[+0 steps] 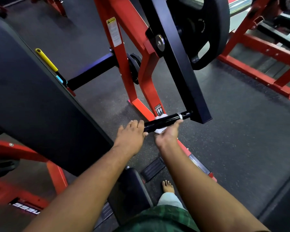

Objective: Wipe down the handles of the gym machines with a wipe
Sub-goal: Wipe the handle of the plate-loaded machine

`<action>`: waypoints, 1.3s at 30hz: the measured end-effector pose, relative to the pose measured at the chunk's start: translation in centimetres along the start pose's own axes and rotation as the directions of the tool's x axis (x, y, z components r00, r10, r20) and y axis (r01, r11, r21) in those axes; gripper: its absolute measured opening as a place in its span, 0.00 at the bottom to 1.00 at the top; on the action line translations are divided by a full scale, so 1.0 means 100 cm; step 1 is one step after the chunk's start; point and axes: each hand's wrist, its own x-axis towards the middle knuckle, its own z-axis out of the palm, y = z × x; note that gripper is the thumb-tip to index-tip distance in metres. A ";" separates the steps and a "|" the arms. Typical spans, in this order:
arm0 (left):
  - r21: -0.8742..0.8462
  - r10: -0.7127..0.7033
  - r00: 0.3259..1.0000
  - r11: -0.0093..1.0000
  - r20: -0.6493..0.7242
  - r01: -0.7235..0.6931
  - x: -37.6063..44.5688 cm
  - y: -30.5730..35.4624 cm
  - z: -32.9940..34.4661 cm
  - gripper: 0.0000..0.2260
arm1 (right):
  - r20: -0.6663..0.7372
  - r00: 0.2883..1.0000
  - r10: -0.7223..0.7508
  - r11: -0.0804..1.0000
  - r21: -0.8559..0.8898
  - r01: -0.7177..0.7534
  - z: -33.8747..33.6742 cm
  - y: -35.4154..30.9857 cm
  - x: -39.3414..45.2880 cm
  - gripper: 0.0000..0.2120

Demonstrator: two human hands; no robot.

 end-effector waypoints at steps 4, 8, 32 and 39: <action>0.002 0.000 1.000 1.000 0.009 0.000 0.000 -0.001 -0.001 0.21 | 0.019 0.998 0.055 0.998 -0.044 -0.054 0.000 0.001 -0.012 0.41; -0.021 0.001 1.000 1.000 0.023 -0.001 -0.002 0.000 -0.002 0.22 | -0.071 0.997 -0.022 0.997 0.067 0.027 0.005 -0.036 0.012 0.35; -0.076 0.103 0.992 0.991 -0.075 -0.108 -0.026 -0.048 0.006 0.28 | 0.003 0.978 0.210 0.955 -0.214 -0.204 0.008 0.048 -0.077 0.20; -0.058 0.130 0.991 0.990 -0.031 -0.132 -0.022 -0.034 0.000 0.27 | 0.054 0.997 -0.063 0.670 -0.737 0.082 -0.017 0.001 -0.109 0.07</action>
